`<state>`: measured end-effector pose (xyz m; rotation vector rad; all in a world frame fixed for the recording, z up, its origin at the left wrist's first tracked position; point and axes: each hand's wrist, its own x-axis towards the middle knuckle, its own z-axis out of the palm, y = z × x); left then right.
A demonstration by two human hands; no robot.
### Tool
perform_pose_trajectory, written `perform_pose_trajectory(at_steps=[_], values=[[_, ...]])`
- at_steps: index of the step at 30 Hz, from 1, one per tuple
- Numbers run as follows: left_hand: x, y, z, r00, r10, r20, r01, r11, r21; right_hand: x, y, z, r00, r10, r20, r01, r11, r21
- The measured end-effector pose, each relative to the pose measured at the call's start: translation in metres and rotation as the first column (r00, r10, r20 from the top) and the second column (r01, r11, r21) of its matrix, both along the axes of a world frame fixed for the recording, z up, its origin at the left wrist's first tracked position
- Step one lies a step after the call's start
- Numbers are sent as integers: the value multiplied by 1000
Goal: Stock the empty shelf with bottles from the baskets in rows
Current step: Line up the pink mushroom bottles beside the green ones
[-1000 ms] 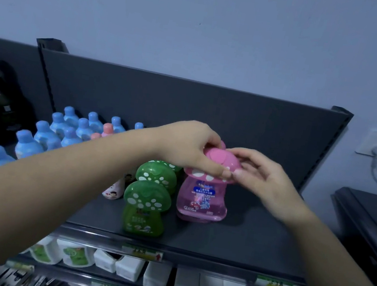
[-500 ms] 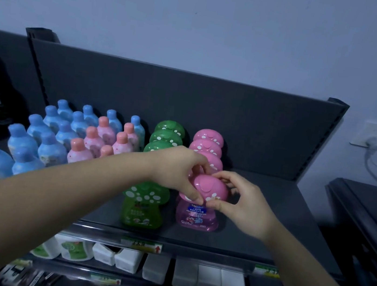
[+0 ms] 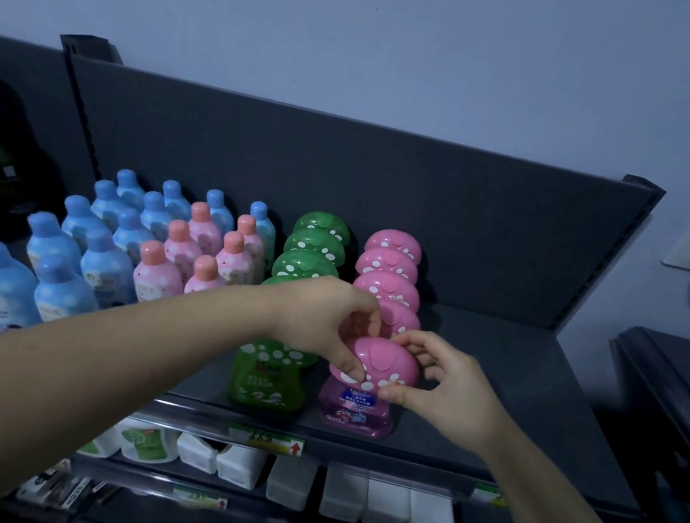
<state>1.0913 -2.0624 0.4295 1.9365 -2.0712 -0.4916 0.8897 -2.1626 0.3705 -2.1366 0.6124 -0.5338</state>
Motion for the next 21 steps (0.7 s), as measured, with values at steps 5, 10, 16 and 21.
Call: perform_pose_trajectory(at_steps=[5,10,16,21], values=[[5,4,2,999,-6,-43,8,999,33,4,-1,-2,1000,30,-5,-30,999,-19],[4,2,0,999,-7,-40,8,1000,23,3,-1,-4,999,38,-19,-39,995,-87],[3,0,-5,999,6,-38,-6,1000,12,0,-5,0,998,57,-27,-60,993,-100],[1,1,-7,999,5,-40,-5,1000,4,-1,-8,-1,998,56,-40,-60,992,-107]])
